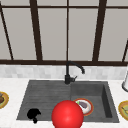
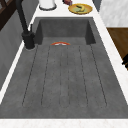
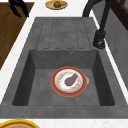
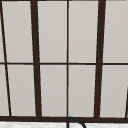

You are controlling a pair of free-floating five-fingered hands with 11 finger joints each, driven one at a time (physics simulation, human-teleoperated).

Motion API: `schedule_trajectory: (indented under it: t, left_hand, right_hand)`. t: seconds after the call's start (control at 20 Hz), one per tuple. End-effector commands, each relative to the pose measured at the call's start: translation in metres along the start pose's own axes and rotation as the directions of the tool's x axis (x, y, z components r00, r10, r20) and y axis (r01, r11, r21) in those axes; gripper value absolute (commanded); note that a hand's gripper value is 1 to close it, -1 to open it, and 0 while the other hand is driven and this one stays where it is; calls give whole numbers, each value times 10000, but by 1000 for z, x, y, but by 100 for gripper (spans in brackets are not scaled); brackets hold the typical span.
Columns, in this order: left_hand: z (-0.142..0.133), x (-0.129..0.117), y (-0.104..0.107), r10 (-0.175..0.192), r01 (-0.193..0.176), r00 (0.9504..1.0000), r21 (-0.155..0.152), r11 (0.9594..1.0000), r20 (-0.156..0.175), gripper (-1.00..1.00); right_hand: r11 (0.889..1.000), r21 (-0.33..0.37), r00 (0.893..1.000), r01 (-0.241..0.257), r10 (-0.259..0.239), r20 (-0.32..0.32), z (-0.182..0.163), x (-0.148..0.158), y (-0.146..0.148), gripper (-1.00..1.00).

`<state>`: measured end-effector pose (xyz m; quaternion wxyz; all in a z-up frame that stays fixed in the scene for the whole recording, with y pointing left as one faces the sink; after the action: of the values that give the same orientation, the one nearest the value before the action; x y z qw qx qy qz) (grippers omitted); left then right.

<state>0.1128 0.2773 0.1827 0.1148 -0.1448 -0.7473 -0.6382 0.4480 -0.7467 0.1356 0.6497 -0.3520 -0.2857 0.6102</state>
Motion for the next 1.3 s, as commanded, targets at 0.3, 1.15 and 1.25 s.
schedule_trajectory:
  t: [0.3, 1.15, 1.25]
  left_hand:
    - [0, 0, 0, 0, 0, 10000, 0, 10000, 0, 0]
    - [0, 0, 0, 0, 0, 10000, 0, 10000, 0, 0]
    - [0, 0, 0, 0, 0, 10000, 0, 10000, 0, 0]
  right_hand:
    - [9929, 356, 9925, 1139, -1121, -480, 13, -18, -9, 100]
    - [9953, 28, 9829, 964, -948, -1578, 38, -22, -28, 100]
    - [9953, 37, 9798, 971, -949, -1762, 36, -22, -26, 100]
